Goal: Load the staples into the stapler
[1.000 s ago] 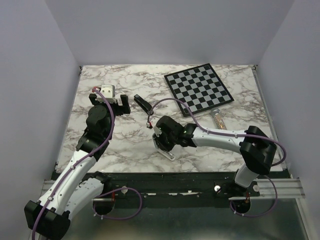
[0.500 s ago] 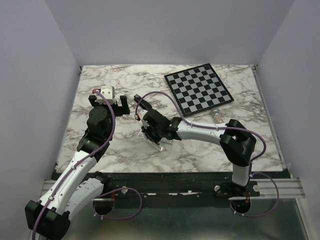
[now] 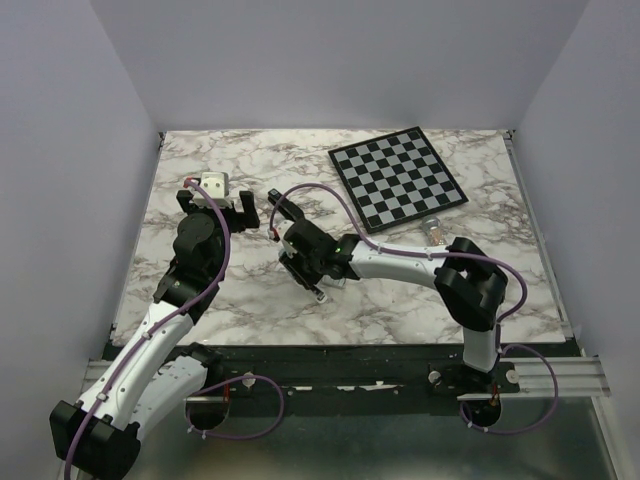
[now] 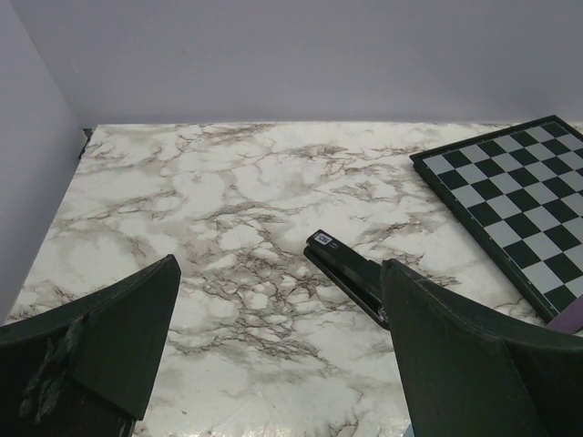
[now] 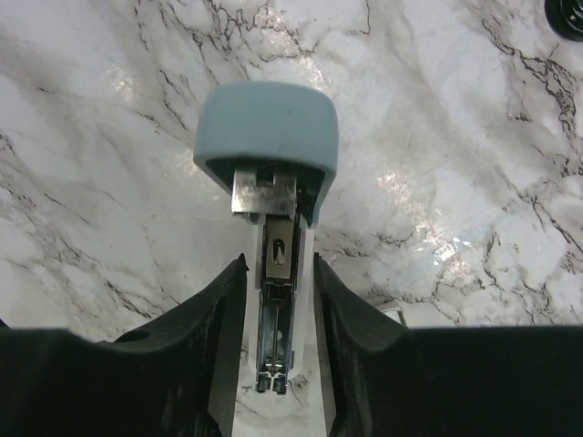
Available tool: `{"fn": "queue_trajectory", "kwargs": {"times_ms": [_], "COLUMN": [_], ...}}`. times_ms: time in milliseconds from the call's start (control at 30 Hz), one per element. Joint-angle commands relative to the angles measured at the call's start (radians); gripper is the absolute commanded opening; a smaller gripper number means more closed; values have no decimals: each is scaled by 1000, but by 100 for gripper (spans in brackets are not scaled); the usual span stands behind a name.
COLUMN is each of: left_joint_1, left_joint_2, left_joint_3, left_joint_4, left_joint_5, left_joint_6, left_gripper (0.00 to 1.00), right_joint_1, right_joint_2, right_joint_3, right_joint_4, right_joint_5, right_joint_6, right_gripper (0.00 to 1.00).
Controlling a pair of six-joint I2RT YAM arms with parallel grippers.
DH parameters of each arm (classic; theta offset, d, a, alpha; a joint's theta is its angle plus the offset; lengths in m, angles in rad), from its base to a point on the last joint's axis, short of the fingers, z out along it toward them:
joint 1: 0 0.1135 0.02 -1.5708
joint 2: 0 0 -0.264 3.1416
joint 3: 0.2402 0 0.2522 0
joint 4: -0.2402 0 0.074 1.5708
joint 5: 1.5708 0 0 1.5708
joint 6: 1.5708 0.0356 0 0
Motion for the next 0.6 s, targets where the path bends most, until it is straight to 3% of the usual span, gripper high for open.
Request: {"fn": "queue_trajectory", "kwargs": {"times_ms": [0,300,567], "left_joint_1": [3,5,5], "left_joint_2": [-11,-11,-8], "left_joint_3": [-8,-9,-9], "left_joint_4": [21,21,21], "left_joint_5": [-19,-13,-10], "left_joint_6": [16,11,11], "left_gripper": [99,99,99], "right_joint_1": [8,-37,-72], "right_joint_2": [-63,-187,-132], "right_joint_3": [14,-60,-68], "right_joint_4": [-17,-63,-105], "right_joint_5": [9,94,143], "right_joint_6": [24,114,137], "right_gripper": [44,50,59]}}
